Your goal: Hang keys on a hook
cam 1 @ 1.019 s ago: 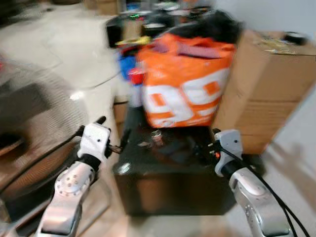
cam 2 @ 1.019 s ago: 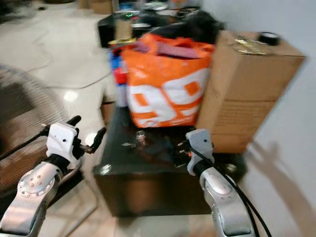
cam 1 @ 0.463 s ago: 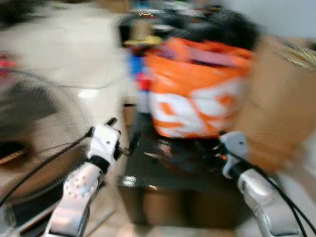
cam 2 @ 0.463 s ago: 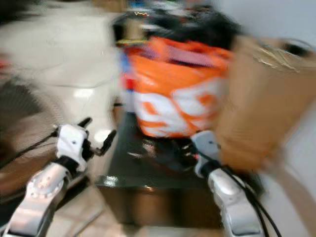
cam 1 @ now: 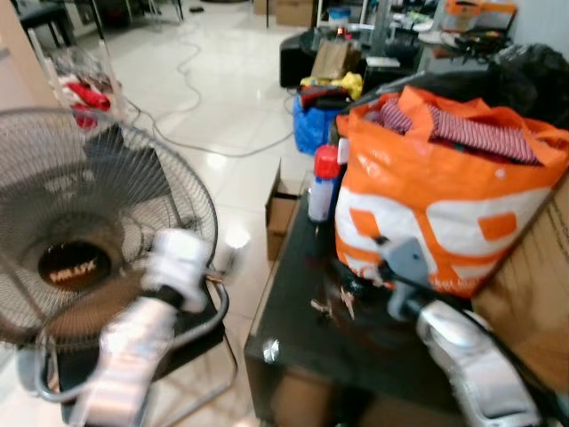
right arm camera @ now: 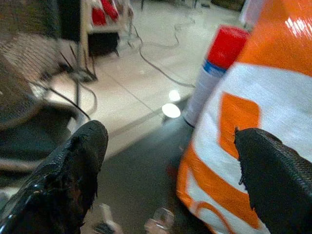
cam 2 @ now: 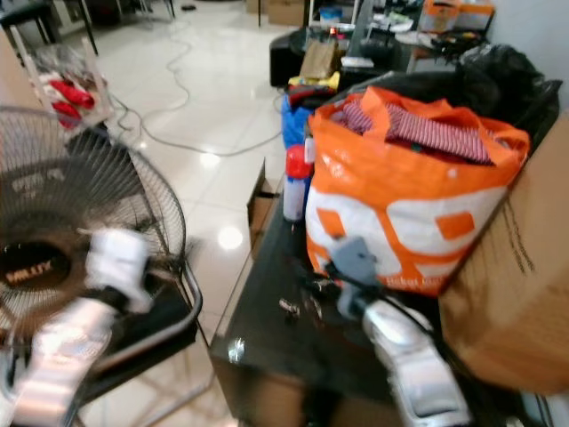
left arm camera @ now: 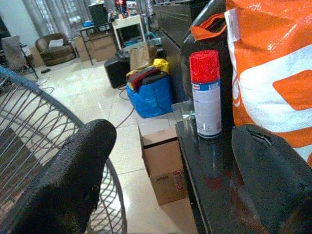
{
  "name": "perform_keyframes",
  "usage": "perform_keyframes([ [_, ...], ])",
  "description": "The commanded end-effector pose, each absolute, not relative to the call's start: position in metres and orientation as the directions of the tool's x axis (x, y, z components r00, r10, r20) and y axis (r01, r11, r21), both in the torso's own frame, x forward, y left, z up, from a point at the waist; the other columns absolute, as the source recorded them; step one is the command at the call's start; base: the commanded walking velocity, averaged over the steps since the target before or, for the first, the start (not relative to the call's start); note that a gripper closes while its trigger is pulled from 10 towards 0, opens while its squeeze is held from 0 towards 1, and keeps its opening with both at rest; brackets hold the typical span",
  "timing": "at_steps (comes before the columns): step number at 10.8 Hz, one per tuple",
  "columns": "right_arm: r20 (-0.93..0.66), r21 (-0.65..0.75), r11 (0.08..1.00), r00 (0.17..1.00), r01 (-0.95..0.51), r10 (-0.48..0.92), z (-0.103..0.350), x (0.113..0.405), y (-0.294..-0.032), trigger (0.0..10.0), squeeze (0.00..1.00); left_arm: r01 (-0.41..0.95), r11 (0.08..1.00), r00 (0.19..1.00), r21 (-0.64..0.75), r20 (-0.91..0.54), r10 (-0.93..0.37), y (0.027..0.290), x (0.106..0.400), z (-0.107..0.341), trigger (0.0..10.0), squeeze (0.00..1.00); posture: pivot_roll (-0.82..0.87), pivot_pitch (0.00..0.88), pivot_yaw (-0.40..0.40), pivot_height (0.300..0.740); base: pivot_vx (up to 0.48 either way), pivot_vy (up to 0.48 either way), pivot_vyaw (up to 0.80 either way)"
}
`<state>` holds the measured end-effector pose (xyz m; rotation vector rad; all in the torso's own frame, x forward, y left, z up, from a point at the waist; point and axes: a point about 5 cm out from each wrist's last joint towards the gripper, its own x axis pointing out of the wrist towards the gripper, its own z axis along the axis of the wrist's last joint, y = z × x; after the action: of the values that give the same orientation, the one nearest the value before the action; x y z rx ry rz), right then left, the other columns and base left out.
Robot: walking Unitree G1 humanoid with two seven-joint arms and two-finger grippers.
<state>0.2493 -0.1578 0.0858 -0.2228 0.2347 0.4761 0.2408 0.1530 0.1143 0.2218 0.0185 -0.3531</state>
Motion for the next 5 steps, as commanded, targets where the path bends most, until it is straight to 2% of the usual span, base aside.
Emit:
perform_keyframes([
  [1,-0.254,-0.164,0.854,0.858,-0.494,0.447,0.091,0.254,-0.152,10.0,1.00,0.339,0.911,0.940,0.235,-0.068,-0.333,0.161,0.241,0.117,10.0,0.00,0.02,0.000,-0.008,0.740,0.000,0.000,0.00],
  [3,-0.373,-0.153,0.817,0.798,-0.556,0.473,0.077,0.255,-0.148,10.0,0.98,0.435,0.867,0.900,0.245,-0.160,-0.406,0.159,0.236,0.107,10.0,0.00,0.02,0.000,-0.006,0.740,0.000,0.000,0.00],
  [4,-0.395,-0.144,0.794,0.770,-0.591,0.502,0.073,0.255,-0.144,10.0,0.55,0.474,0.843,0.879,0.253,-0.195,-0.435,0.158,0.234,0.103,10.0,0.00,0.02,0.000,-0.006,0.740,0.000,0.000,0.00],
  [5,-0.441,-0.144,0.774,0.740,-0.616,0.507,0.064,0.260,-0.136,10.0,0.00,0.533,0.804,0.841,0.263,-0.274,-0.467,0.158,0.229,0.093,10.0,0.00,0.01,0.000,-0.005,0.740,0.000,0.000,0.00],
])
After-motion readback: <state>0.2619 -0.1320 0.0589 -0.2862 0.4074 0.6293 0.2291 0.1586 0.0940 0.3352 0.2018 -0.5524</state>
